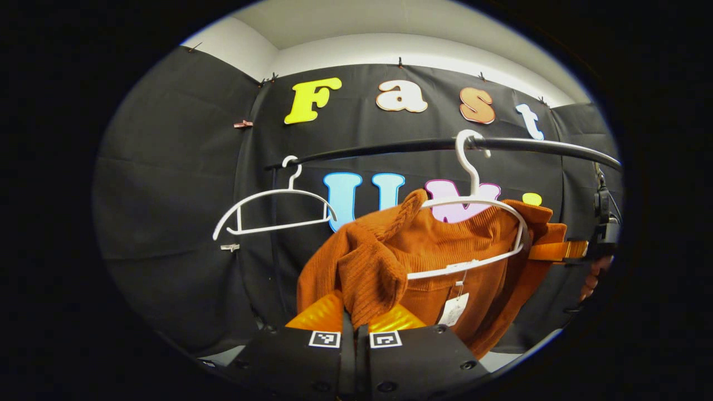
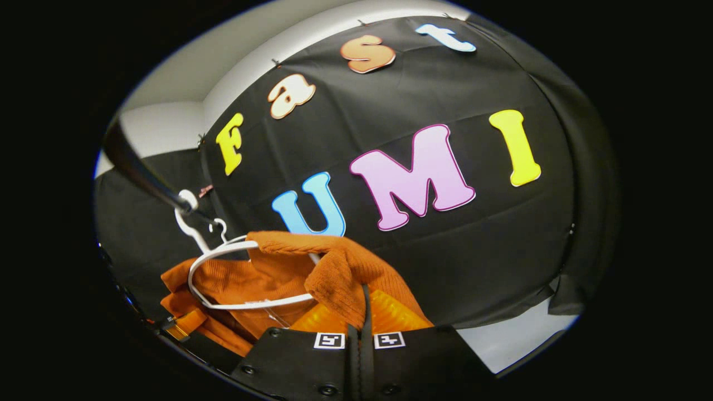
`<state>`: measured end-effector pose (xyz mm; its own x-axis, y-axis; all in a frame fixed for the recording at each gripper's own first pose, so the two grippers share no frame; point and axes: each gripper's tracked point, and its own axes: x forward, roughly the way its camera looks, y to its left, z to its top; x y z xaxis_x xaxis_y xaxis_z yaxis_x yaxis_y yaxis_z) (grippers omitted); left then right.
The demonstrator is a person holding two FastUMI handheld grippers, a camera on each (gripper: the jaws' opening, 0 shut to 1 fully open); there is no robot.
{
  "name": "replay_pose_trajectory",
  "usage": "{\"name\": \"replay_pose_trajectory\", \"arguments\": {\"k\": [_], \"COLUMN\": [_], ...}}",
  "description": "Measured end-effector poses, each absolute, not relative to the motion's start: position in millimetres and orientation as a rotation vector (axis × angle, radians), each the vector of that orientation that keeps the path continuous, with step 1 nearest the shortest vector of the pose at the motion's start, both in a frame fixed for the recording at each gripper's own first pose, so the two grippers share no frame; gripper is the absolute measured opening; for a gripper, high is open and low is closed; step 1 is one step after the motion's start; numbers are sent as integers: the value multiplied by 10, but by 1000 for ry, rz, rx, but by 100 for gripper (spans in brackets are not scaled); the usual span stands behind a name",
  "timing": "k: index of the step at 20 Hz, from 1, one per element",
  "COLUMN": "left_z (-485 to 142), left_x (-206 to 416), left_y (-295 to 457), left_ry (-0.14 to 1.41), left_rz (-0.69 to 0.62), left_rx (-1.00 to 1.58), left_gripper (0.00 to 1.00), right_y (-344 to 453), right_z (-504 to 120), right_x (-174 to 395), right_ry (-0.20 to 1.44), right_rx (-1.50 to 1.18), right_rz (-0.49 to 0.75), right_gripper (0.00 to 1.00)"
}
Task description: Grasp the clothes on the hanger with both hands and then place them into the laundry hamper below.
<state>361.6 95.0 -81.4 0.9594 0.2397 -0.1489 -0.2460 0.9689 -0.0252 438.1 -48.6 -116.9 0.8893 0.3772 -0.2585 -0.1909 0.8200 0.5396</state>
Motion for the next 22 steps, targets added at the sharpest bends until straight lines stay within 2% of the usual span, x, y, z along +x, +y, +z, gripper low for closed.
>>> {"name": "replay_pose_trajectory", "arguments": {"k": [1, 2, 9, 12, 13, 15, 17, 18, 22], "left_z": [-764, -710, -437, -503, -550, -691, -896, -1004, -1379], "left_x": [3627, 3640, 3756, 3825, 3847, 3872, 3840, 3817, 3742], "left_y": [1014, 1079, 1505, 1660, 1684, 1709, 1747, 1759, 1747], "left_ry": [140, 127, 89, 107, 119, 147, 185, 205, 273], "left_rz": [251, 255, 292, 302, 299, 305, 319, 324, 325], "left_rx": [-52, -68, -69, -81, -95, -110, -108, -110, -131], "left_gripper": [2, 5, 5, 5, 5, 5, 5, 5, 5], "right_y": [-512, -526, -786, -859, -865, -858, -825, -796, -629], "right_z": [-1143, -1093, -772, -1026, -1160, -1450, -1691, -1798, -2178], "right_x": [4472, 4555, 4996, 5088, 5082, 5048, 4947, 4898, 4599], "right_ry": [361, 354, 268, 306, 328, 374, 414, 434, 513], "right_rx": [546, 557, 570, 571, 569, 542, 529, 536, 554], "right_rz": [304, 310, 262, 222, 212, 192, 189, 189, 206], "right_gripper": [5, 4, 4, 4, 9, 4, 8, 5, 4]}}
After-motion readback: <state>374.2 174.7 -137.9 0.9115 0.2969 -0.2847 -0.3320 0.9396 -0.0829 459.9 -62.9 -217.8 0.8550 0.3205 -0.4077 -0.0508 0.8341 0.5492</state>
